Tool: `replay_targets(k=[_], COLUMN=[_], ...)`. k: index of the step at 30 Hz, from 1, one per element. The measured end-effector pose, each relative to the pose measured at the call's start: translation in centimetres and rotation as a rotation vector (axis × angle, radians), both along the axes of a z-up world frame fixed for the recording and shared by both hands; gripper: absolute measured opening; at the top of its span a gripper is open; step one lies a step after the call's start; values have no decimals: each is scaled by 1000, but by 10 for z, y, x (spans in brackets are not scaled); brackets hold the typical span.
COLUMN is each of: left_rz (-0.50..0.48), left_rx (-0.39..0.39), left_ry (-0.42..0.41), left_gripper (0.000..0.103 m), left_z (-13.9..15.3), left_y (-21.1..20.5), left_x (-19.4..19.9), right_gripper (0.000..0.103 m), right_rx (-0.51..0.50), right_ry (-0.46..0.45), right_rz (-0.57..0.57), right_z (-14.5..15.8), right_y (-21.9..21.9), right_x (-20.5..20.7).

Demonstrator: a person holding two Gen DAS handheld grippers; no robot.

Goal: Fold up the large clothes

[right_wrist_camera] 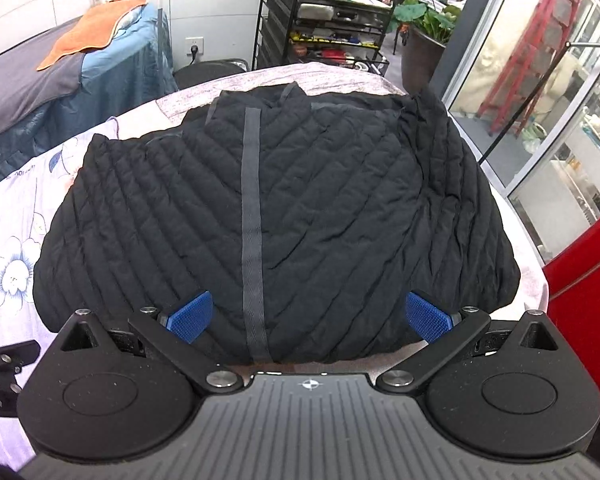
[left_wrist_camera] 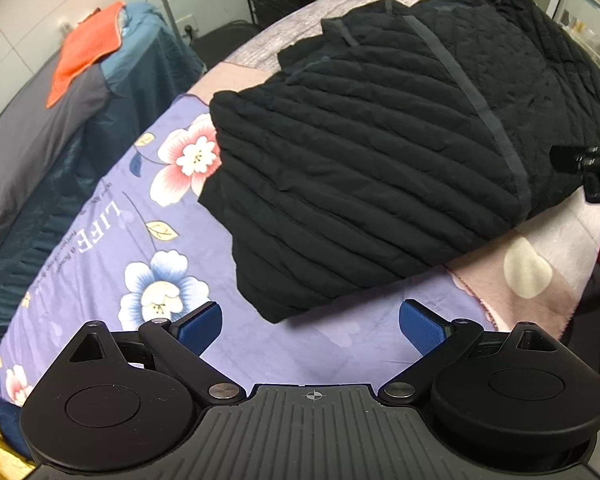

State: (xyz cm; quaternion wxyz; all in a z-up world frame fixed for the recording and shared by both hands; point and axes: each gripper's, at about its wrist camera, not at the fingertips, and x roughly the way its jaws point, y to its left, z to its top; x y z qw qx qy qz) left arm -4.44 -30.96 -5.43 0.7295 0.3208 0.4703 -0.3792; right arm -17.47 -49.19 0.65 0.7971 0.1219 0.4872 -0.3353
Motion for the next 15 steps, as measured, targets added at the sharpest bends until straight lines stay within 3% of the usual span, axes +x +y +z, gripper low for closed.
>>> replay_targets(k=[15], left_rz=[-20], left_rx=[-15], left_ry=[-69], left_gripper=[103], left_z=[7], left_y=[0], left_x=[-6], right_gripper=[102], right_rx=[5], right_ry=[13], right_rz=[25], right_z=[-1], right_y=[8], right_x=[0])
